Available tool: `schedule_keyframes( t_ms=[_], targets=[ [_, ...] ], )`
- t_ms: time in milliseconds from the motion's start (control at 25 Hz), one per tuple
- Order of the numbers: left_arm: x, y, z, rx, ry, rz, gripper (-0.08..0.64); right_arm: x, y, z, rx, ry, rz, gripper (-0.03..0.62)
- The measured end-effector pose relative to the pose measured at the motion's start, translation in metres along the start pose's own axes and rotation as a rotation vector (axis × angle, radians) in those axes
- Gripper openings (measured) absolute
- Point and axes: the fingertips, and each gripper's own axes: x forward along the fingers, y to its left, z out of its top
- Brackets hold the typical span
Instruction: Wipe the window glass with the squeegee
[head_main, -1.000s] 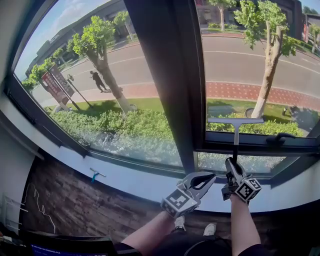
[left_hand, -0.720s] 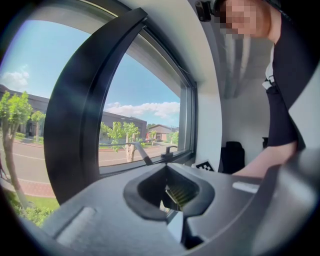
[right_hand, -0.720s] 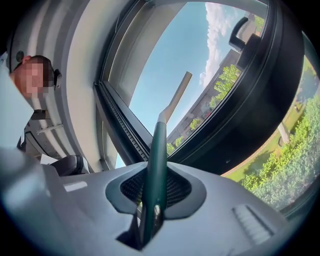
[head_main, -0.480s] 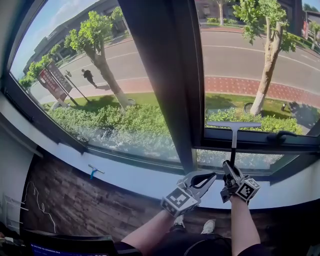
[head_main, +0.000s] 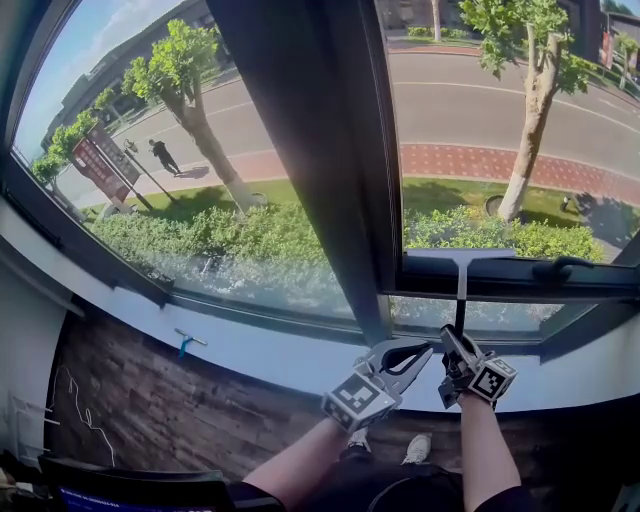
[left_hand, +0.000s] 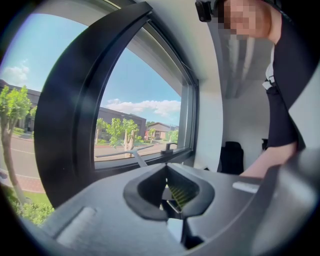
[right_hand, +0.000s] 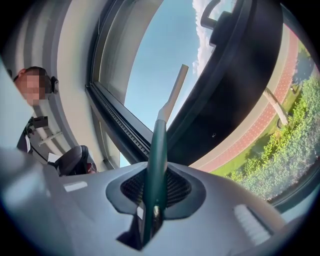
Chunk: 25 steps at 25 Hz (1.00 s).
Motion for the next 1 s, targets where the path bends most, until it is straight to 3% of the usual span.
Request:
schedule_keyframes(
  t_ms=[560,1000],
  targets=[
    [0.002,0.001,-0.005,-0.012,0.005,-0.002,0.002,-0.001,-0.006,-0.016,0.070,0.030,0.016,0.057],
    [0.002,0.004,-0.005,-0.013,0.006,0.001,0.002,-0.003,-0.001,-0.014,0.017,0.060,0.025,0.055]
  ],
)
